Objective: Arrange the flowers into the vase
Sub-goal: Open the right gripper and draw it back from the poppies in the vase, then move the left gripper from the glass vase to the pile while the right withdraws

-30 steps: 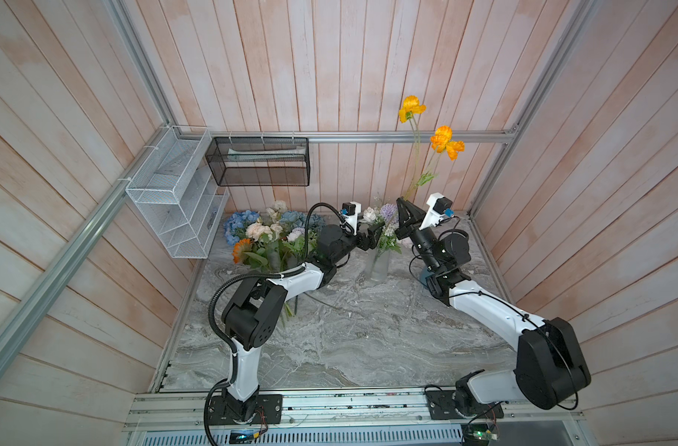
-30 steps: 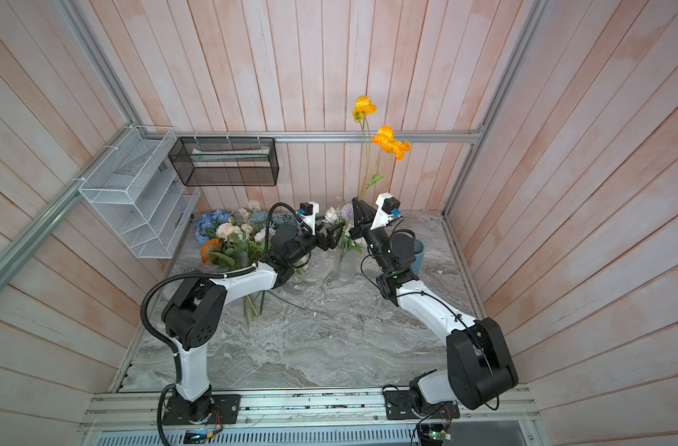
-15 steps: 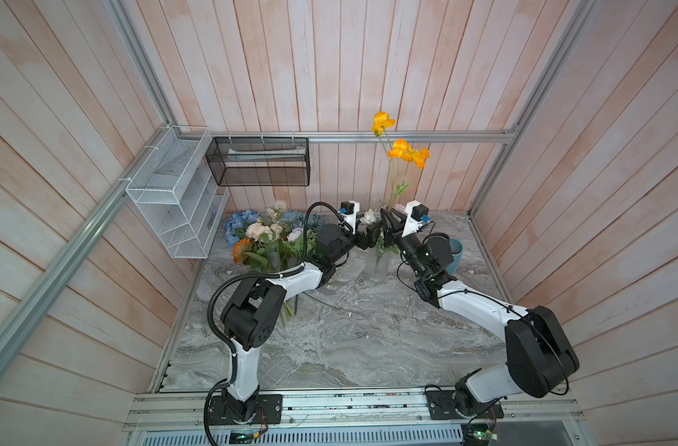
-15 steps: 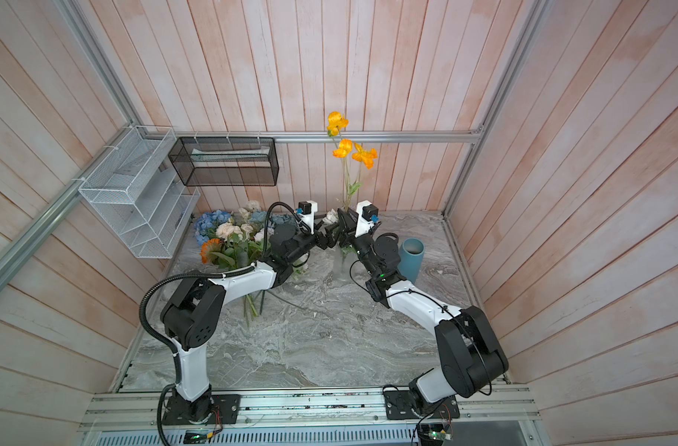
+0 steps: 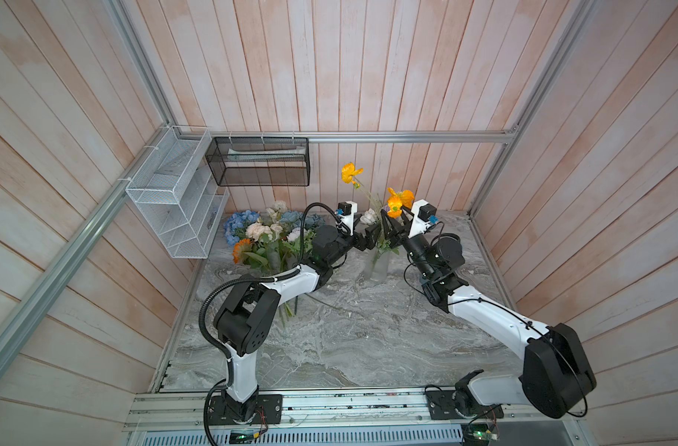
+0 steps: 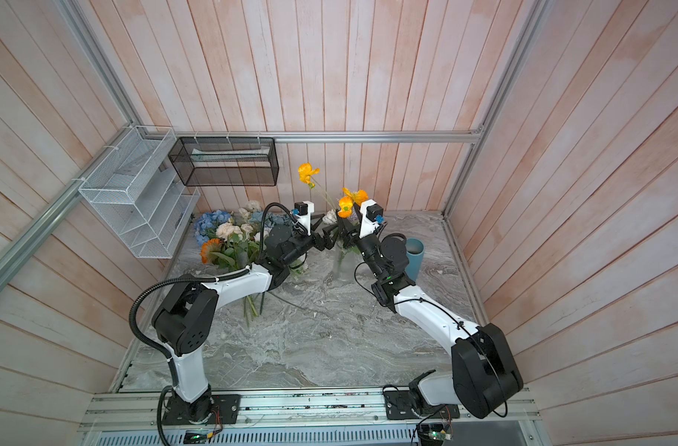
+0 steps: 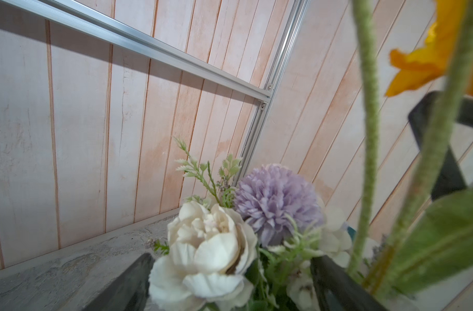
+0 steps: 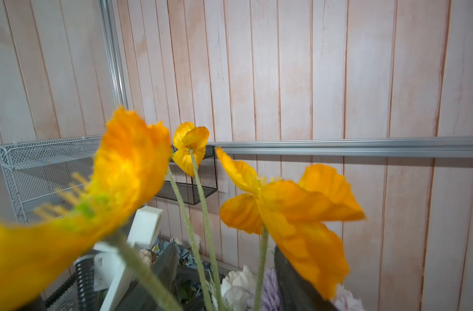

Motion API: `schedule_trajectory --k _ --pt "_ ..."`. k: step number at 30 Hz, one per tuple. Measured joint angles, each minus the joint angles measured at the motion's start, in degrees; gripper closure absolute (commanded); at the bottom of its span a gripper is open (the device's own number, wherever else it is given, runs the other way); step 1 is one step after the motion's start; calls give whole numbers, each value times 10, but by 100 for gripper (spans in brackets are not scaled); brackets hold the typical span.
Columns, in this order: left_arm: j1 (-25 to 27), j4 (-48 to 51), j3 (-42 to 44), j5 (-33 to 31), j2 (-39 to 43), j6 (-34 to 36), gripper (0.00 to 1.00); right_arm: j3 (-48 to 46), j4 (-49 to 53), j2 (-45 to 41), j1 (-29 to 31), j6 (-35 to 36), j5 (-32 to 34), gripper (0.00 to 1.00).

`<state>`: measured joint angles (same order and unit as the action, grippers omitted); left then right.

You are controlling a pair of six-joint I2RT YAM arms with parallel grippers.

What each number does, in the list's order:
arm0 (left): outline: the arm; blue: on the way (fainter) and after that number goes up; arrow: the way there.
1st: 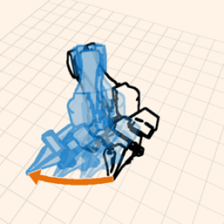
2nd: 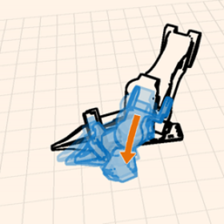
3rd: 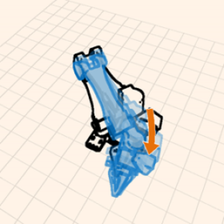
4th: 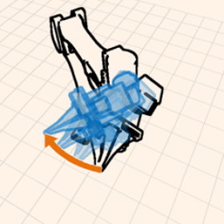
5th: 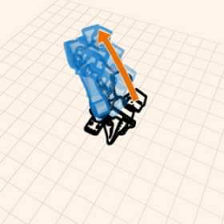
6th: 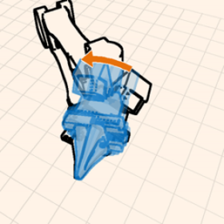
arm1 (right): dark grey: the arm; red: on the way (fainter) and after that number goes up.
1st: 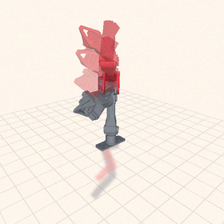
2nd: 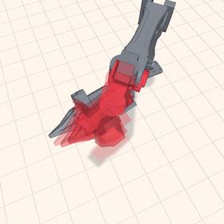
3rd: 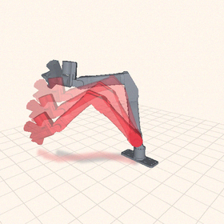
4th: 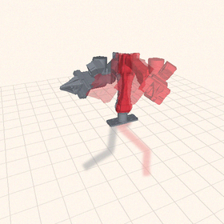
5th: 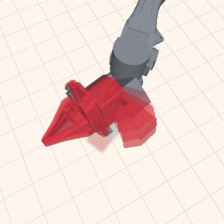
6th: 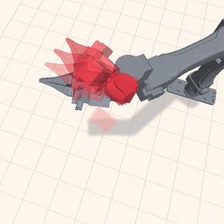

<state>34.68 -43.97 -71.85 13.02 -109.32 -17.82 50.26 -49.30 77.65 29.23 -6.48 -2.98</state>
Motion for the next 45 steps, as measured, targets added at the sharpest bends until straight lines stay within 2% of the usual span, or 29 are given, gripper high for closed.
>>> schedule_trajectory --k 1,5,13,20,26,30,35,41,45 --pt "0 0 4 0 3 0 0 -2 10 -6 0 3 0 24" --pt "0 5 24 -4 18 -2 0 -16 57 -35 0 5 0 16" --pt "-4 30 99 -24 100 -2 0 -55 168 -135 0 4 -3 2" --pt "-24 96 187 -55 221 -3 0 -63 267 -197 2 -10 -3 2" --pt "-76 195 261 -91 342 -5 0 -77 309 -210 38 -24 0 2" --pt "-114 264 298 -120 404 -16 0 -99 308 -200 77 -41 2 2" --pt "-152 322 335 -141 445 -44 3 -101 283 -144 121 -58 11 2" --pt "-199 344 377 -152 448 -90 11 -101 269 -76 141 -72 15 2" --pt "-240 323 402 -149 418 -129 19 -101 260 -61 142 -78 18 2"
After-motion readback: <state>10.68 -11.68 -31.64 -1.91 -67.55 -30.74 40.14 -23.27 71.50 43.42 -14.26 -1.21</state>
